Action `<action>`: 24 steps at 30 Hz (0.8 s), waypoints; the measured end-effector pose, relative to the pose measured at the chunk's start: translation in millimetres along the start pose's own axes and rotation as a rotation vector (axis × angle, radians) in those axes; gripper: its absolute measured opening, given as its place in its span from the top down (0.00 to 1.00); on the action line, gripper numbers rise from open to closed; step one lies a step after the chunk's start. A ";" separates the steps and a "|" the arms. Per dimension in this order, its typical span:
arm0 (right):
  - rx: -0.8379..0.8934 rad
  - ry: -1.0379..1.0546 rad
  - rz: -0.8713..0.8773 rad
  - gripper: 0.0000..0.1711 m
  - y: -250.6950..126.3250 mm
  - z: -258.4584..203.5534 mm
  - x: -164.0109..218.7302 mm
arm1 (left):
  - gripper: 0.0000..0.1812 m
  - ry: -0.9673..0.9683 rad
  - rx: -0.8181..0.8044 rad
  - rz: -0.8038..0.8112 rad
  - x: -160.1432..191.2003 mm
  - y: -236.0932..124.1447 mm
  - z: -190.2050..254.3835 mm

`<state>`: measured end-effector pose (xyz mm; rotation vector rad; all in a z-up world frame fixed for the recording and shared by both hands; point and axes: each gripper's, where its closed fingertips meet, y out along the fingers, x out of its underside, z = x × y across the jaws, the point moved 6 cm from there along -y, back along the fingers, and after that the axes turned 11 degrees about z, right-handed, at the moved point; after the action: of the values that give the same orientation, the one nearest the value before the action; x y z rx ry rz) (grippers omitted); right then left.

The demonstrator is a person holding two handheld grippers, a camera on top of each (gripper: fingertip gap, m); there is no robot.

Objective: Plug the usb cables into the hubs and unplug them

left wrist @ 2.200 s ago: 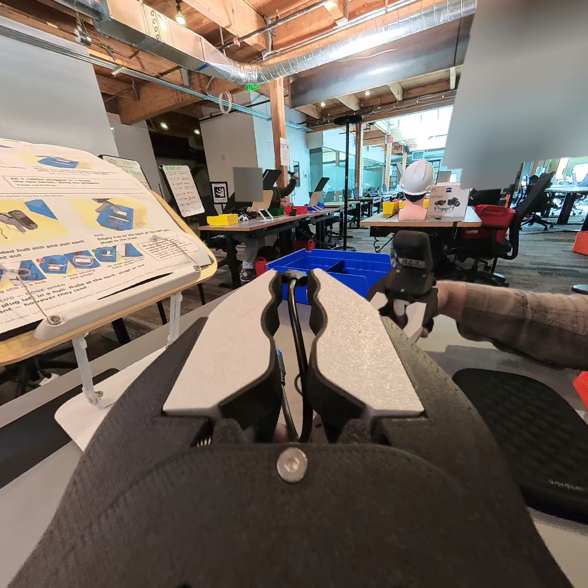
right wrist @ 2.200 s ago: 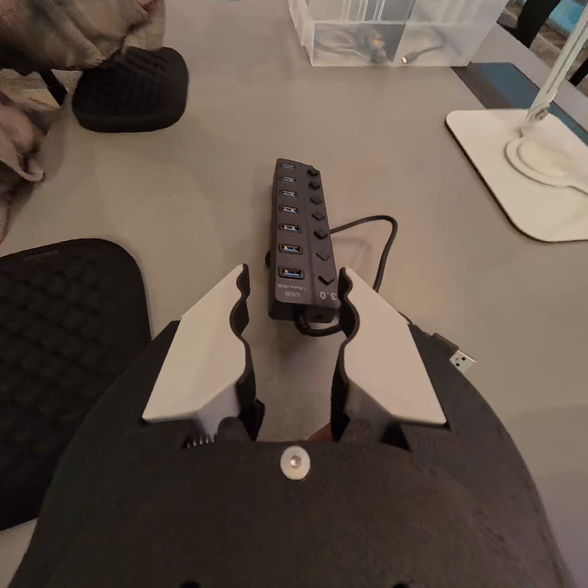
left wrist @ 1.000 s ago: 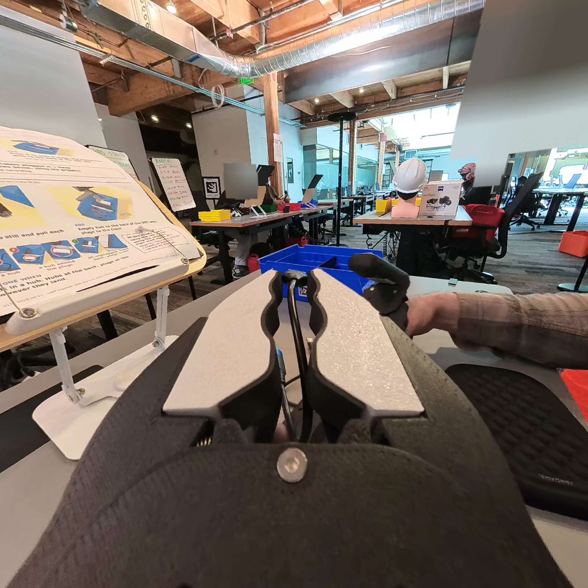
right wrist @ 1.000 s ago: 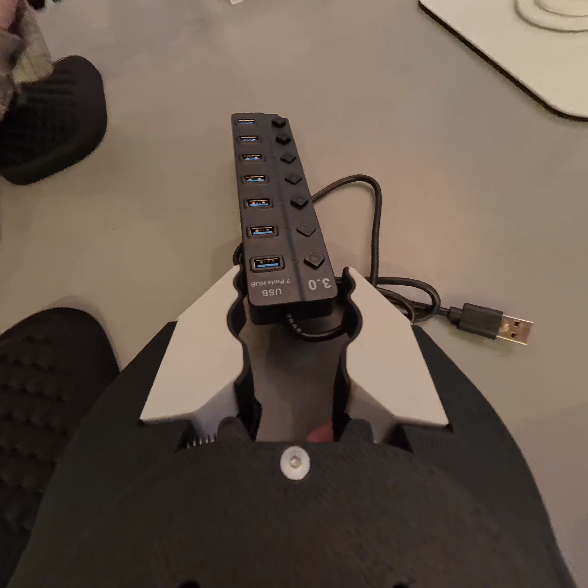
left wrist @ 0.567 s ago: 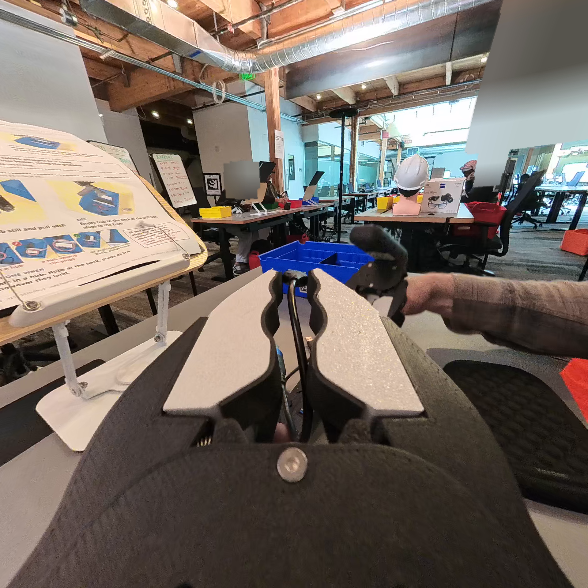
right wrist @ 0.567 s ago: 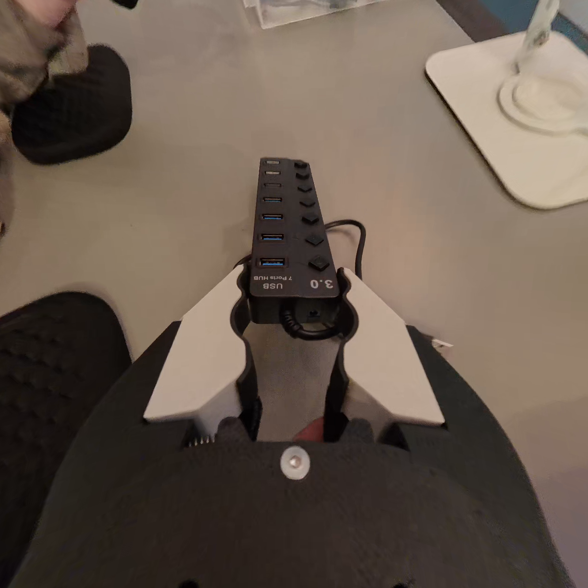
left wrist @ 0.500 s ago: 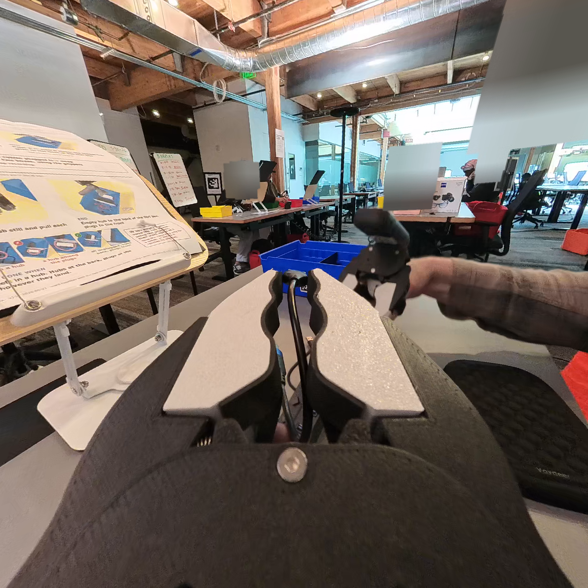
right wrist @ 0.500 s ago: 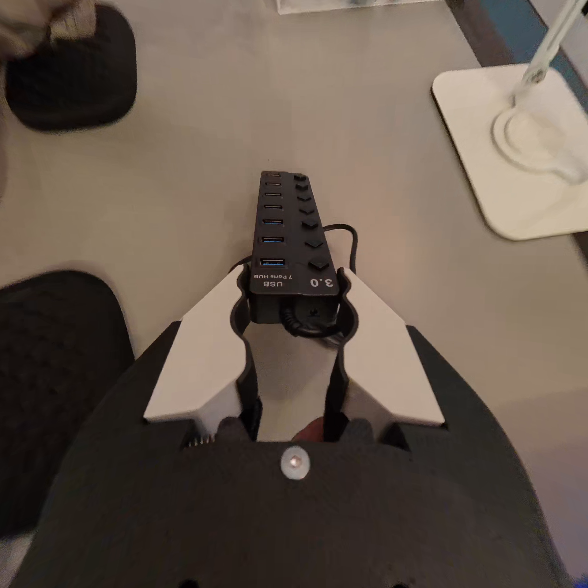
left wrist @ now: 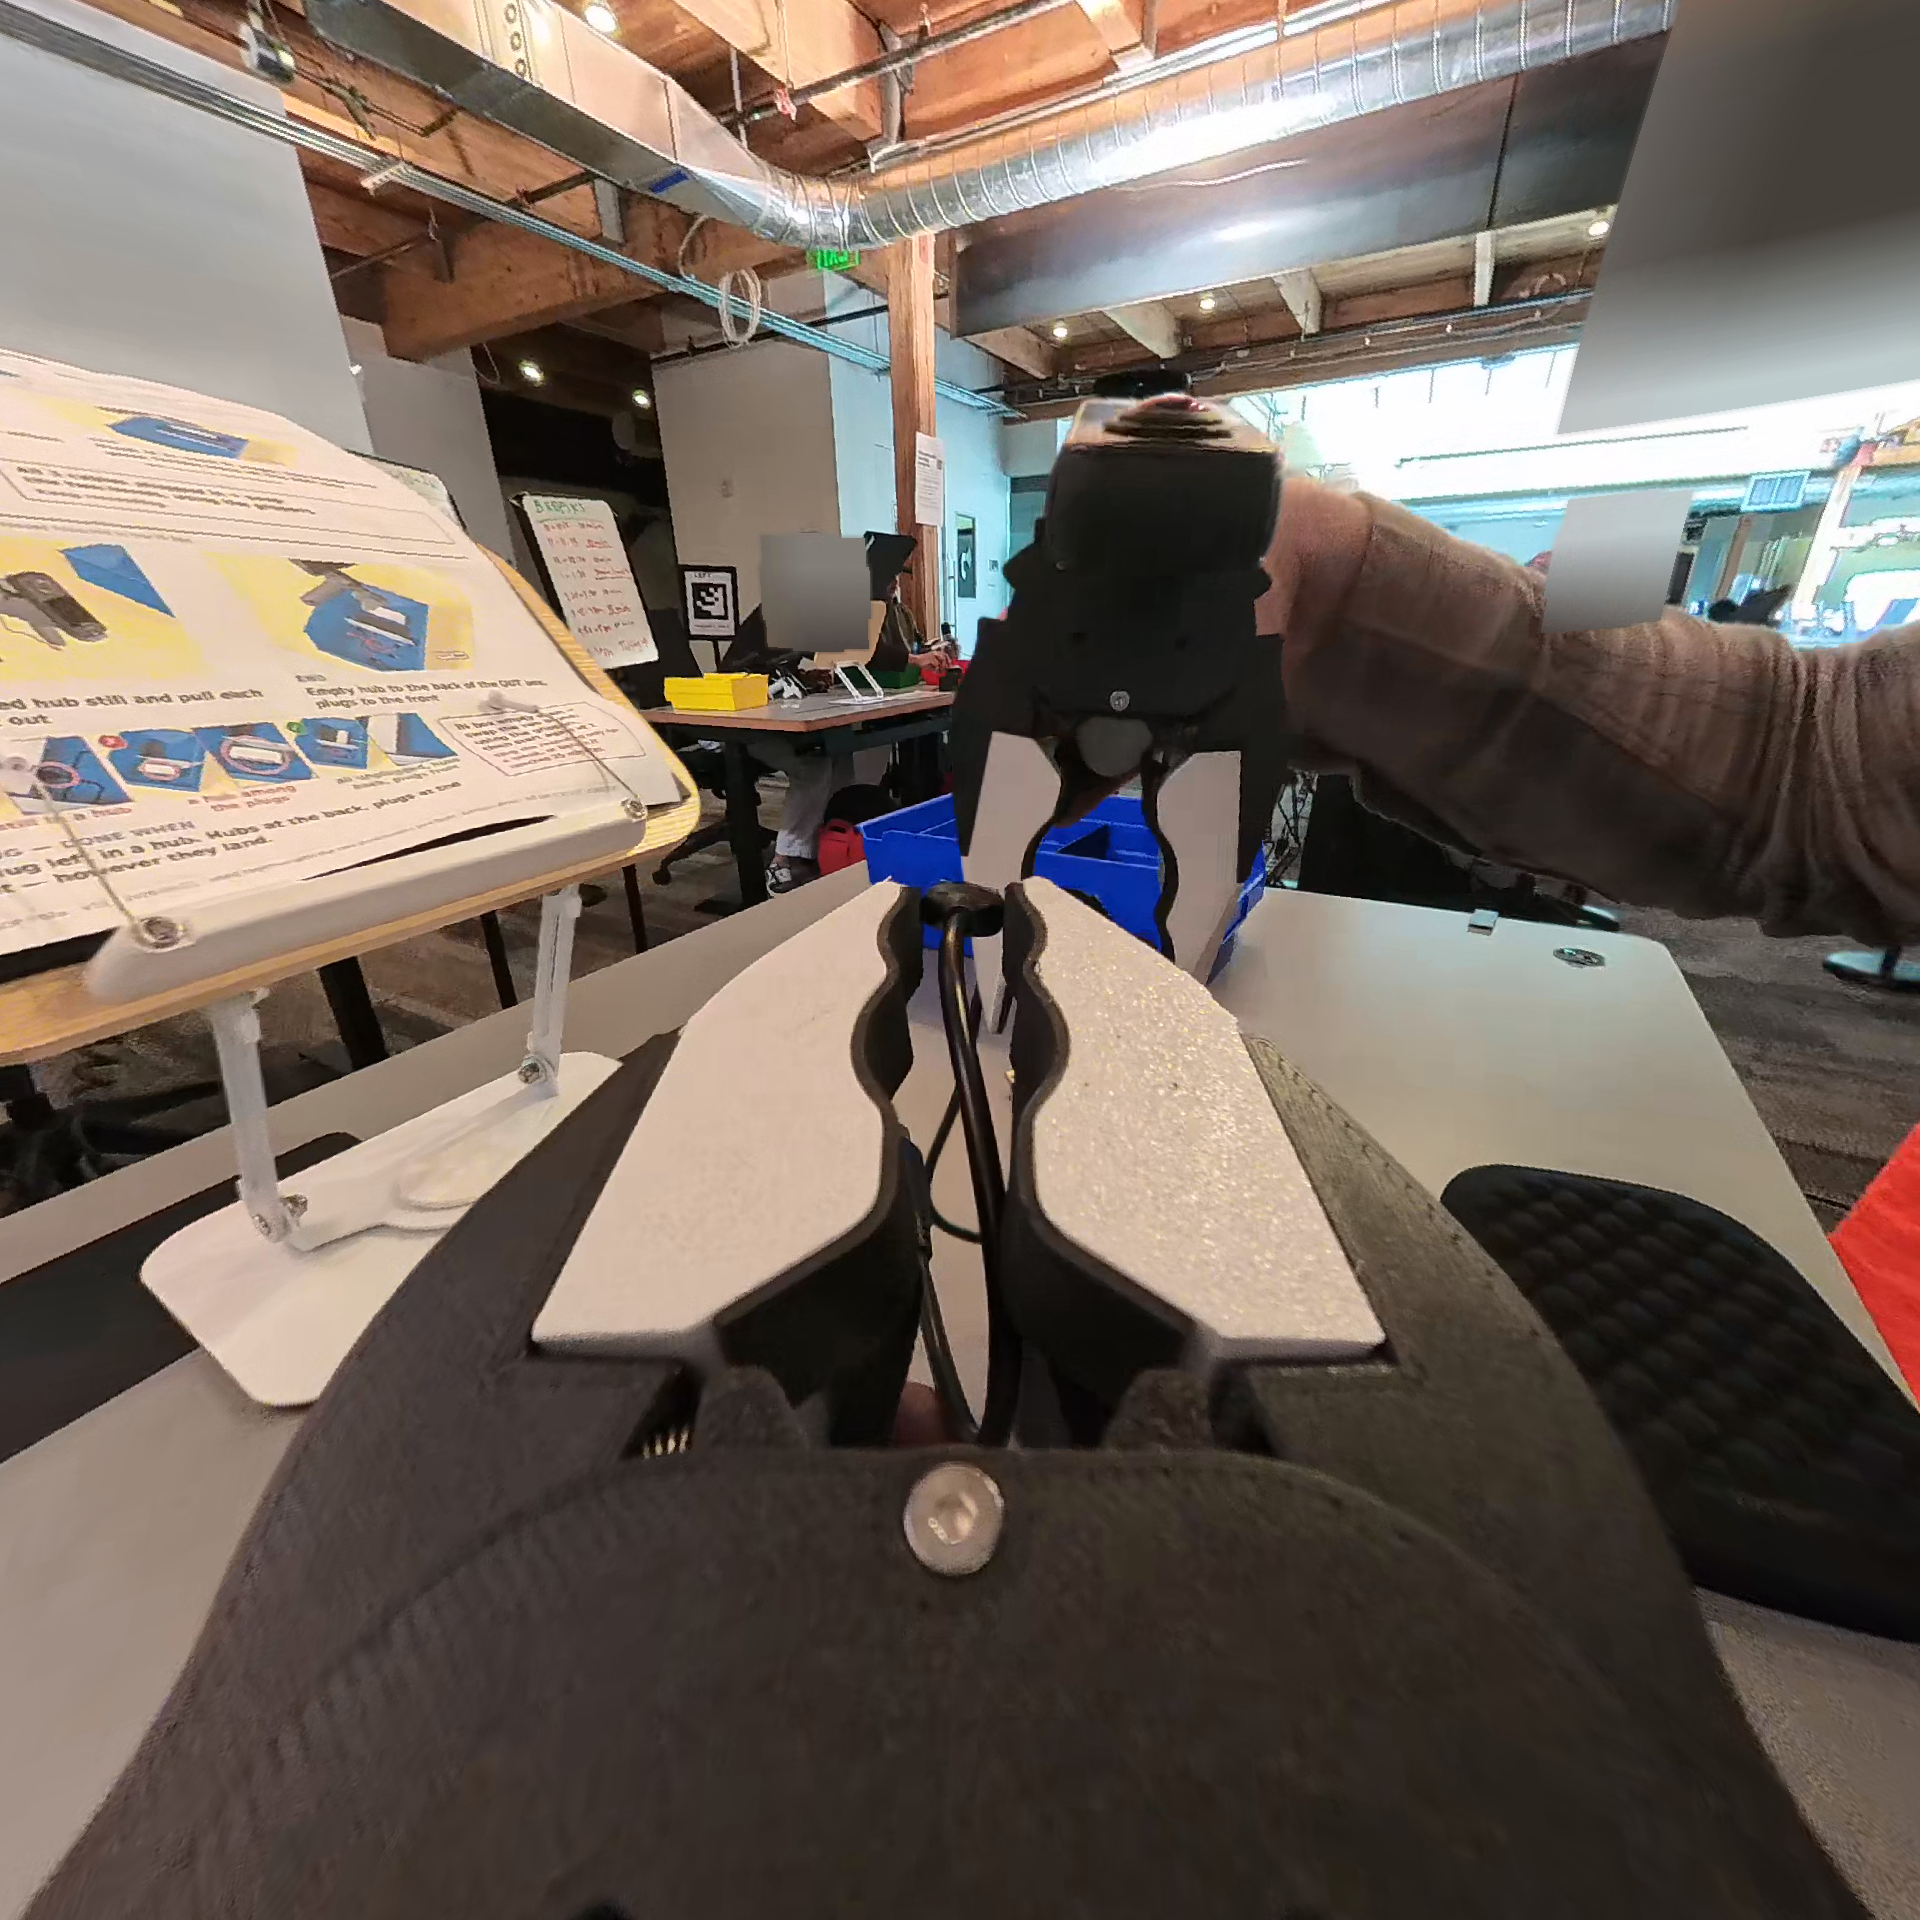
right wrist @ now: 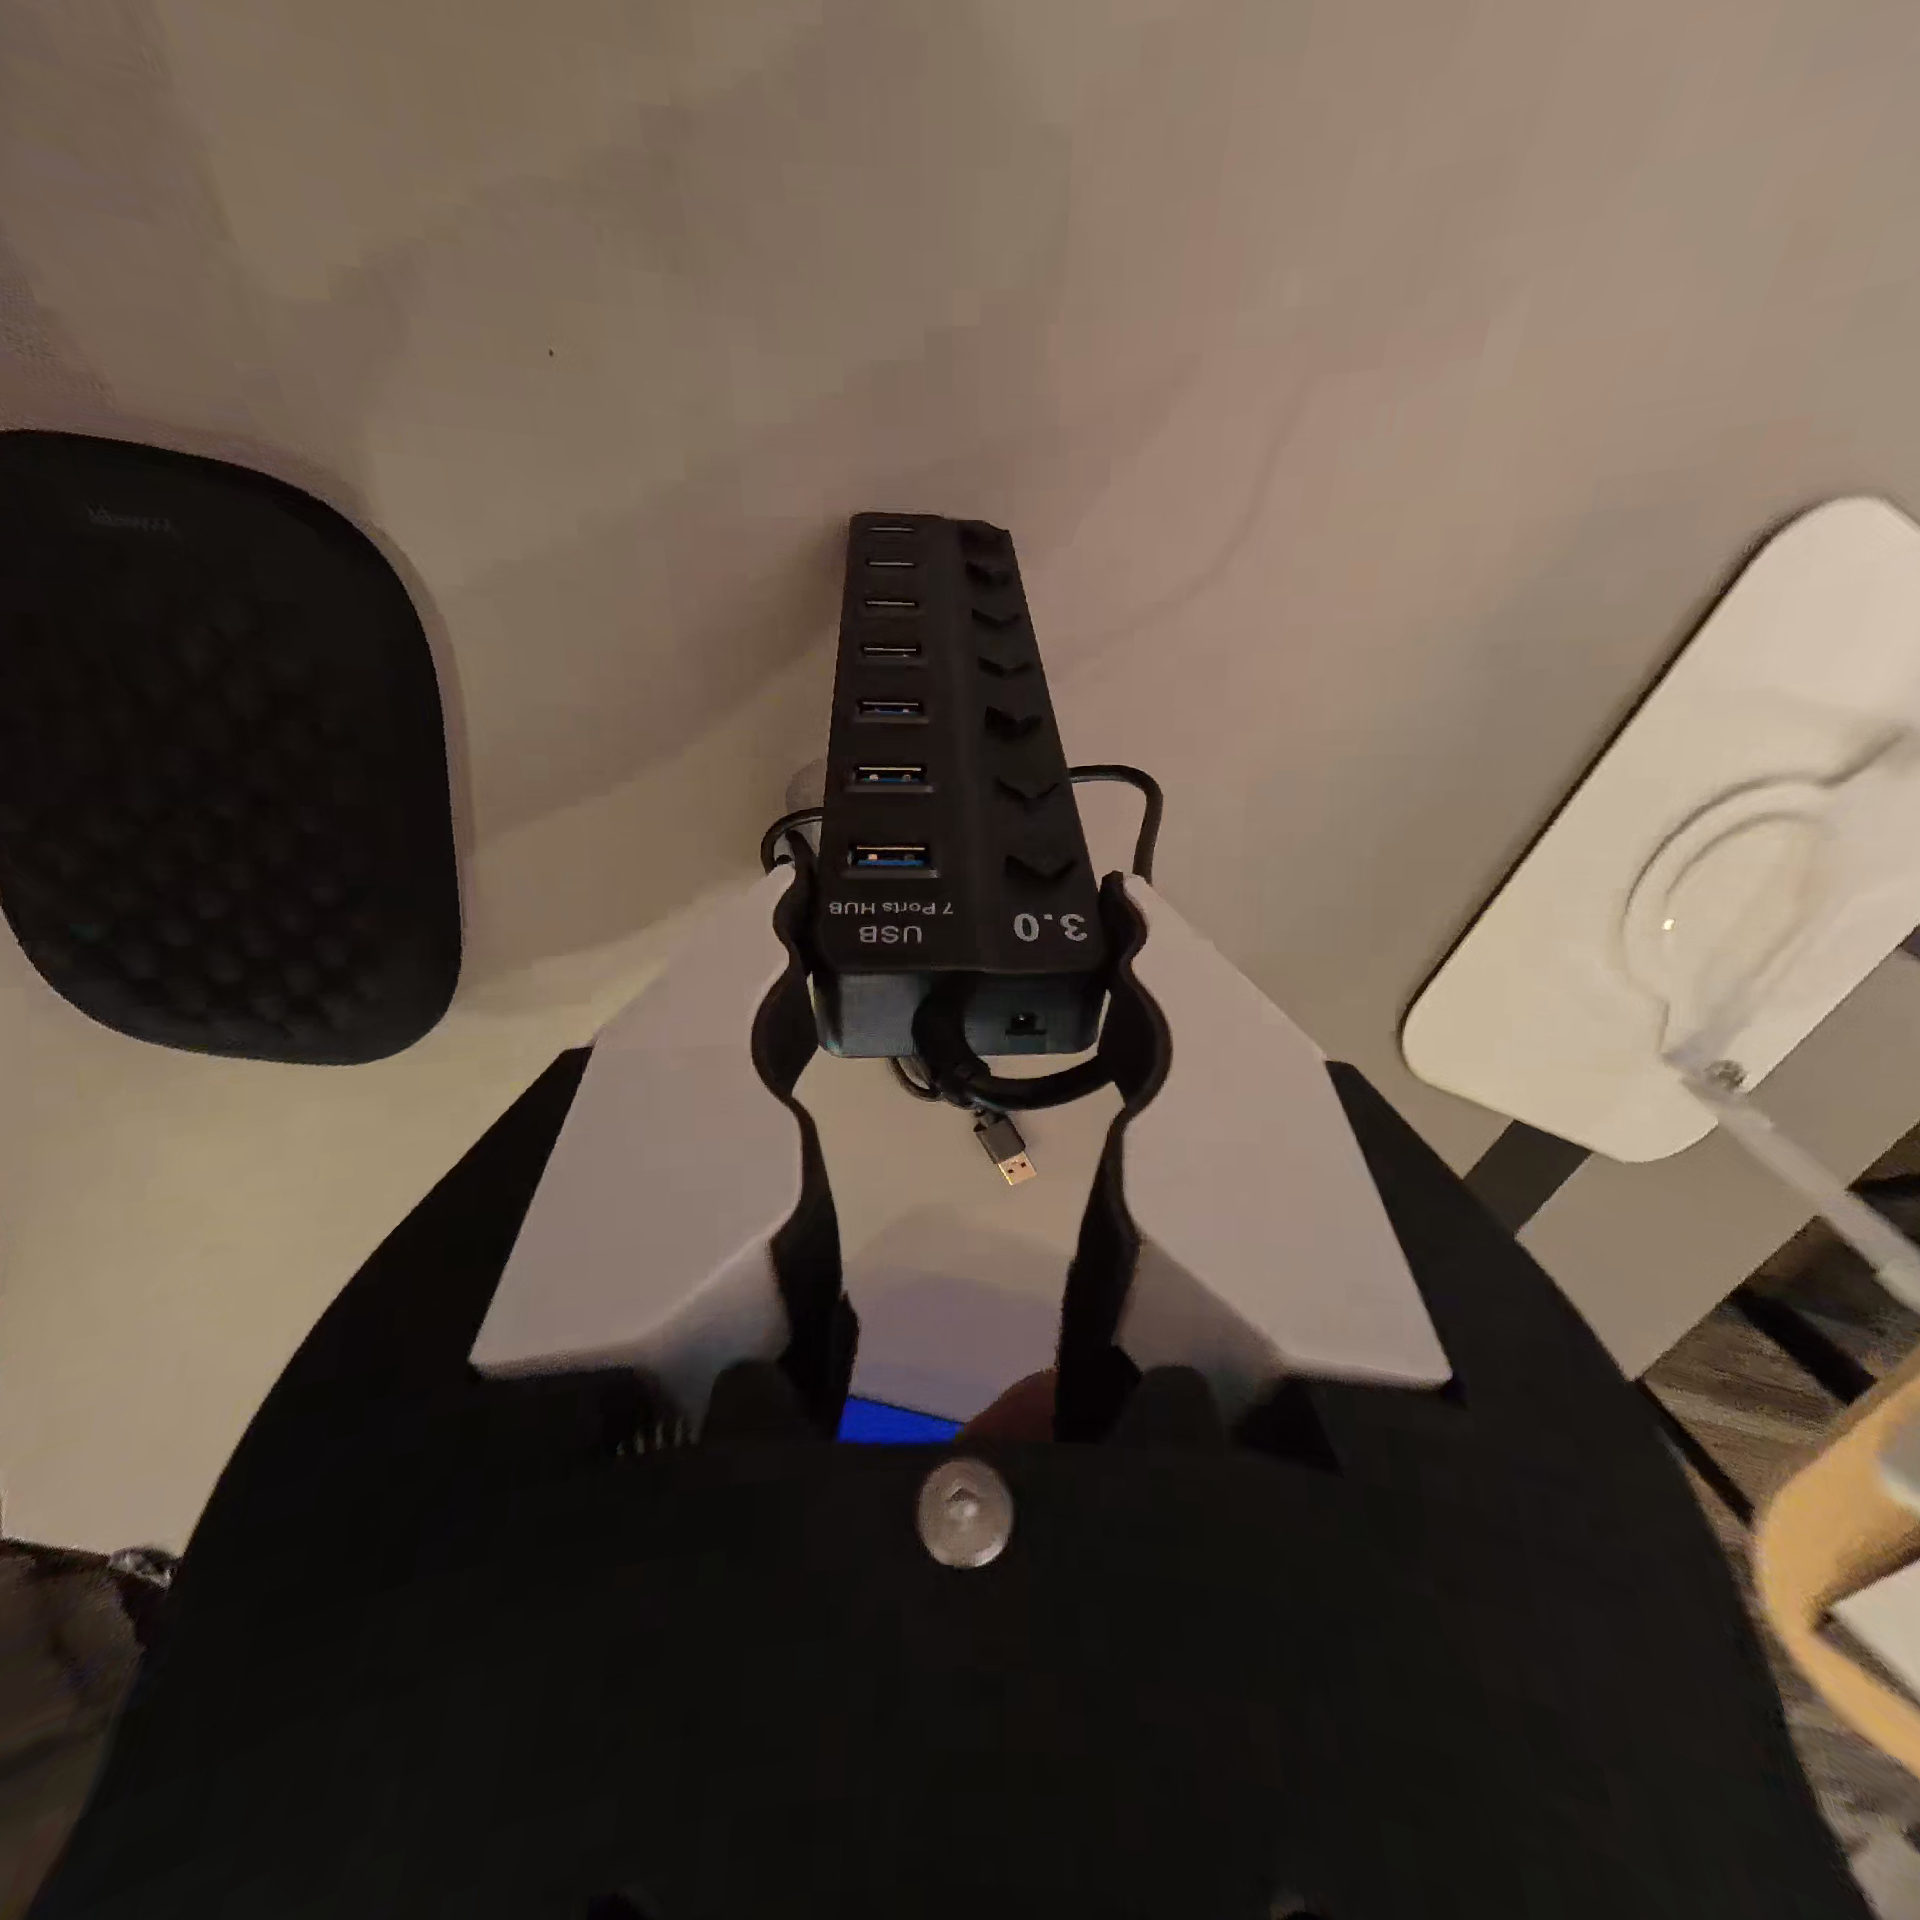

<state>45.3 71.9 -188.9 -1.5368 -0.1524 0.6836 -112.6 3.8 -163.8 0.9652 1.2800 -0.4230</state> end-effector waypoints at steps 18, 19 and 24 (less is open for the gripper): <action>0.000 -0.158 -0.522 0.69 -0.6 17.9 -29.2 | 0.92 -0.020 -0.020 -0.010 11.5 -20.6 -13.1; 0.001 -0.166 -0.539 0.69 4.1 18.4 -29.8 | 0.92 -0.021 -0.022 -0.010 11.6 -21.7 -13.4; -0.013 -0.174 -0.468 0.69 8.6 15.0 -42.7 | 0.92 -0.030 -0.032 -0.008 12.9 -26.1 -17.3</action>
<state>0.6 62.8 -182.3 -1.3832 -0.6277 0.4400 -138.9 6.0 -185.1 0.9240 1.2602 -0.4201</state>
